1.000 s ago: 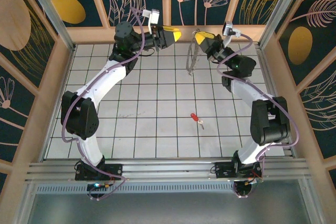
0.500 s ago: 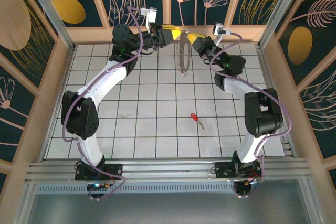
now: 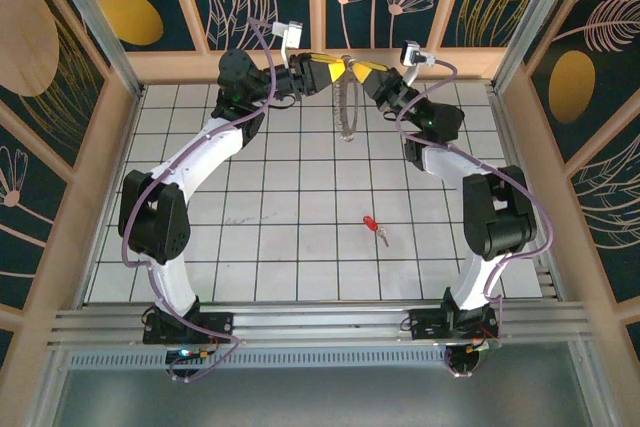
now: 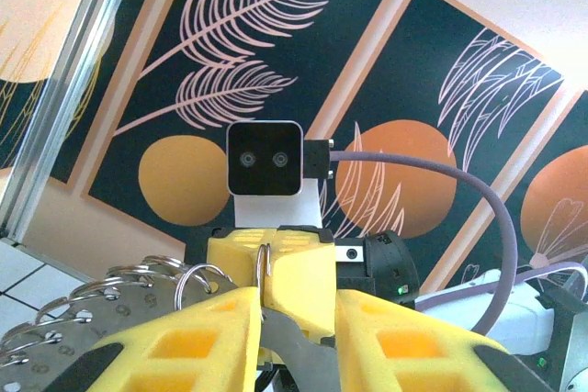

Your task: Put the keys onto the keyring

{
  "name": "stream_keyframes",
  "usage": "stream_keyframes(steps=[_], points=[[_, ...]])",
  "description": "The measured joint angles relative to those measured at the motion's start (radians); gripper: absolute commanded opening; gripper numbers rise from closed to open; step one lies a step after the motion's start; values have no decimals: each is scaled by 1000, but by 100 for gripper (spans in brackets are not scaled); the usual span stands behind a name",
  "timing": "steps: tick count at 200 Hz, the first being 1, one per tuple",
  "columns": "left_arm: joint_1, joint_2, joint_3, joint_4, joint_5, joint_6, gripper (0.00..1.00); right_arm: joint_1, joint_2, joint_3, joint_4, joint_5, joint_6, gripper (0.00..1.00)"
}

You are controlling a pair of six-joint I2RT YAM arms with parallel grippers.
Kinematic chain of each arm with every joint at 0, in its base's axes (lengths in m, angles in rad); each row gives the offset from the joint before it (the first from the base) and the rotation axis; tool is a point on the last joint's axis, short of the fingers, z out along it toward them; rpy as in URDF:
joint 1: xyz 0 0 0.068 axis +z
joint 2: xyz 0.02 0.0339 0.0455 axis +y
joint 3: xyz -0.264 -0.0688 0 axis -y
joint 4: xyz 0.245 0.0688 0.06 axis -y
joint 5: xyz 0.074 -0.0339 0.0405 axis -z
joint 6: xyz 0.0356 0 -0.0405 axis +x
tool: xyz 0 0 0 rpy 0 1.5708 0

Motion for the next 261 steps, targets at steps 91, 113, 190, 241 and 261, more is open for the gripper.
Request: stream_keyframes(steps=[91, 113, 190, 241, 261], points=[[0, 0, -10, 3, 0, -3, 28, 19, 6, 8, 0, -3, 0, 0], [0, 0, -10, 3, 0, -4, 26, 22, 10, 10, 0, -3, 0, 0], [0, 11, -11, 2, 0, -7, 21, 28, 13, 11, 0, -4, 0, 0], [-1, 15, -11, 2, 0, -6, 14, 31, 17, 12, 0, -8, 0, 0], [-1, 15, -11, 3, 0, -6, 8, 31, 19, 12, 0, -7, 0, 0]])
